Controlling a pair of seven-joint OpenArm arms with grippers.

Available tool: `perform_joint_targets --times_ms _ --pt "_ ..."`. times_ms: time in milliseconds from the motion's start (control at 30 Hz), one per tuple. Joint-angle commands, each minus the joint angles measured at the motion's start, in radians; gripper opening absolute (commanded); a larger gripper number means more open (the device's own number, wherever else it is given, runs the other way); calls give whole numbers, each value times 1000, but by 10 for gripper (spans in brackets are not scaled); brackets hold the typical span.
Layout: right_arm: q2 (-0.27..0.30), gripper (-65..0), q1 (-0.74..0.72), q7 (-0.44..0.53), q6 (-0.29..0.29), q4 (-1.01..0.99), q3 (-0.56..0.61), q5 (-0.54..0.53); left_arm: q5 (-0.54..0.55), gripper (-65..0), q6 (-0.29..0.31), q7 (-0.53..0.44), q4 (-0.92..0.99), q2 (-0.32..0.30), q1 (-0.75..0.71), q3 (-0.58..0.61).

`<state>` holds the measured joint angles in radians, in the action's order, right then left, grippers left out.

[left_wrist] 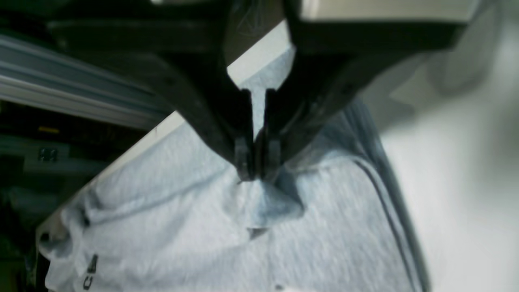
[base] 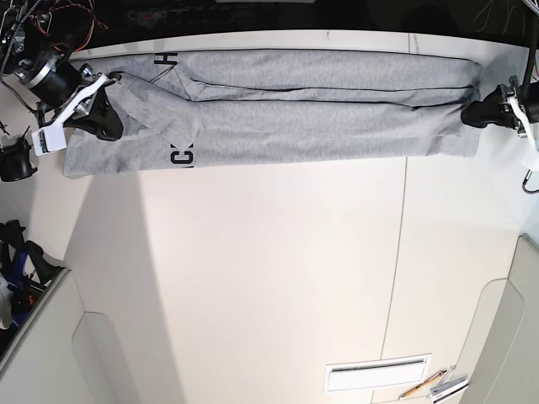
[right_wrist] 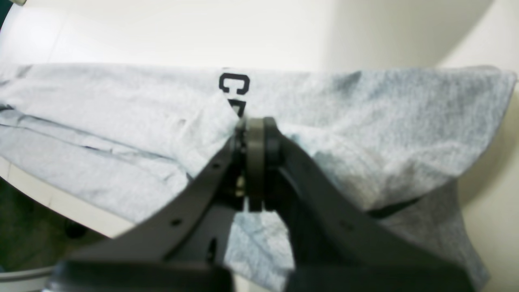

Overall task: Fold the T-shirt properly
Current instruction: 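Hold the strip end with the left gripper and straighten it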

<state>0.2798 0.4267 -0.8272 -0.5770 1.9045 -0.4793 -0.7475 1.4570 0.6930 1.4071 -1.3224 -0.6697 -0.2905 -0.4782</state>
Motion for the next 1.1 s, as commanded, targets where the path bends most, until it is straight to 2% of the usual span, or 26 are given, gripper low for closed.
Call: perform_joint_targets --times_ms 0,100,200,233,367,400,533,700,767,867,1067 --pt "11 -650 -3 20 -6 12 -5 -17 26 -607 5 -11 -20 -26 2 -10" --pt "11 -650 -2 19 -6 11 -5 -16 26 -606 5 -11 -20 -26 2 -10" --pt "11 -650 -2 18 -6 11 -5 -16 -57 -590 5 -11 -20 -26 3 -13" --pt "11 -650 -2 15 -6 10 -5 -15 -82 -551 5 -11 -20 -26 2 -13" --pt "11 -650 -2 14 -6 10 -5 -15 -117 -308 5 -16 -20 -26 2 -12" --pt "10 -650 -2 14 -6 10 -5 -16 -116 -282 5 -17 -20 -26 2 -13" --pt "11 -650 -2 14 -6 10 -5 -15 -115 -280 5 -43 -20 -26 3 -34" --pt "11 -650 -2 0 -6 10 -5 -16 -108 -279 5 -66 -20 -26 3 -172" --pt "11 -650 -2 1 -6 10 -5 -16 -108 -247 5 -65 -20 -26 2 -215" --pt "10 -650 -3 8 -6 10 -5 -20 -143 -176 5 -65 -20 -26 2 -225" --pt "10 -650 -3 8 -6 10 -5 -19 -188 -175 5 -77 -19 -23 2 -225"
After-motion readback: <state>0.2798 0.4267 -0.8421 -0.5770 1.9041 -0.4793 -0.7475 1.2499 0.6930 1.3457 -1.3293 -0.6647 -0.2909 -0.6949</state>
